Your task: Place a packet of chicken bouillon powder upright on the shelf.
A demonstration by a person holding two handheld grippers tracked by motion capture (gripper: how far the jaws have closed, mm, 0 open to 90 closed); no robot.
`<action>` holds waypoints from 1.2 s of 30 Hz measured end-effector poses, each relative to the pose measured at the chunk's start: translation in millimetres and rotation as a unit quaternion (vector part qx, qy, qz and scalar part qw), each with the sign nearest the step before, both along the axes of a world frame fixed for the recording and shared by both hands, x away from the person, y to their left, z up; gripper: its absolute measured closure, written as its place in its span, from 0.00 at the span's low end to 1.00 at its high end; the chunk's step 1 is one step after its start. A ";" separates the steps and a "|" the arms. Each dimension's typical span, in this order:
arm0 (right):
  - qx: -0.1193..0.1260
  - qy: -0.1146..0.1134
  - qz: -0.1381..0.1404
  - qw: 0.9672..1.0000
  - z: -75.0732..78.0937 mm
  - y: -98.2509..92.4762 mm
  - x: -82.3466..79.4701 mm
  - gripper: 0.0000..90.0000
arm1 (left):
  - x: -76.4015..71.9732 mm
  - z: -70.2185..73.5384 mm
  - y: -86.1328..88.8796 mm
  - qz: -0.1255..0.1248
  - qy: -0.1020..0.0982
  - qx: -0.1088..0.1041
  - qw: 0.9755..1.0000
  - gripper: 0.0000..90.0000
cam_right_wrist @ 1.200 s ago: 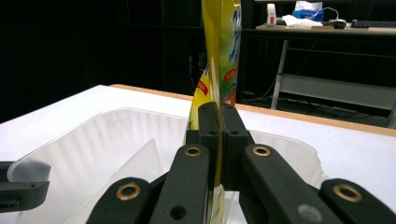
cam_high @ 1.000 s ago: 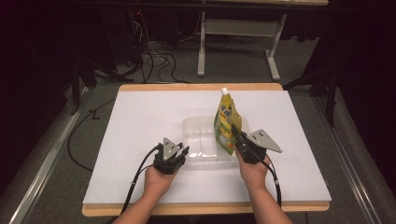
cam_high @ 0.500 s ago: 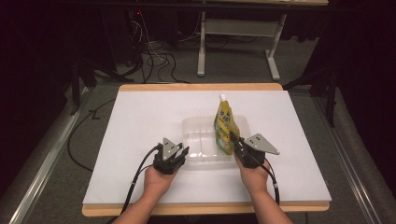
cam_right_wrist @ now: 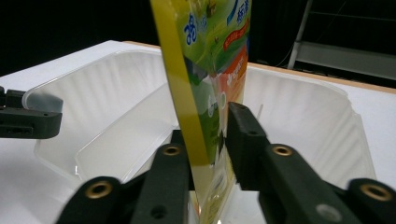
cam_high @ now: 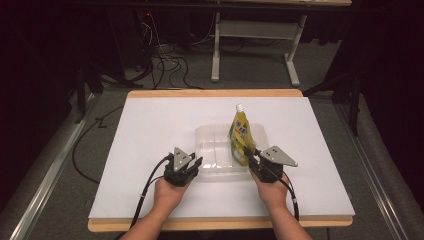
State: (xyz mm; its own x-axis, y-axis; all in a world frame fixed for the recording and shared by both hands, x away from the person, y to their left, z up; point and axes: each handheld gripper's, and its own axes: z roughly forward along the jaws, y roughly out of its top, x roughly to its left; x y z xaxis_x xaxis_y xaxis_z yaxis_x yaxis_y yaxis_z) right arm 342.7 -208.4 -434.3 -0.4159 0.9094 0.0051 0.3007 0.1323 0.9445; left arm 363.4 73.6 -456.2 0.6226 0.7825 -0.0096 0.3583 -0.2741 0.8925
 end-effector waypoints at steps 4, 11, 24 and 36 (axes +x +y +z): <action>-0.003 0.007 0.005 1.000 1.4 0.8 0.5 0.68 | 0.1 2.5 2.7 -0.003 0.001 -0.012 1.000 0.66; -0.017 0.024 0.022 0.999 7.5 1.6 -2.7 0.50 | -4.3 8.2 10.0 -0.012 -0.004 -0.023 1.000 0.53; -0.010 0.022 0.056 0.998 21.4 -17.8 -32.5 0.31 | -17.9 22.7 30.8 -0.028 -0.023 -0.019 0.999 0.47; -0.005 0.007 0.008 1.000 27.7 -81.4 -50.9 0.32 | -18.8 32.0 73.3 0.004 -0.019 -0.024 1.000 0.42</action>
State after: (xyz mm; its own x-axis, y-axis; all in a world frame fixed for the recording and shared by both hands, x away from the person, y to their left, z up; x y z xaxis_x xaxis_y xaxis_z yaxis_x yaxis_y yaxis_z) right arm 291.8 -289.8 -406.6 -0.4305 0.9026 0.0021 0.3108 0.1460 0.9392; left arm 344.6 146.9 -424.2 0.6177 0.7861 -0.0238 0.3256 -0.2280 0.9176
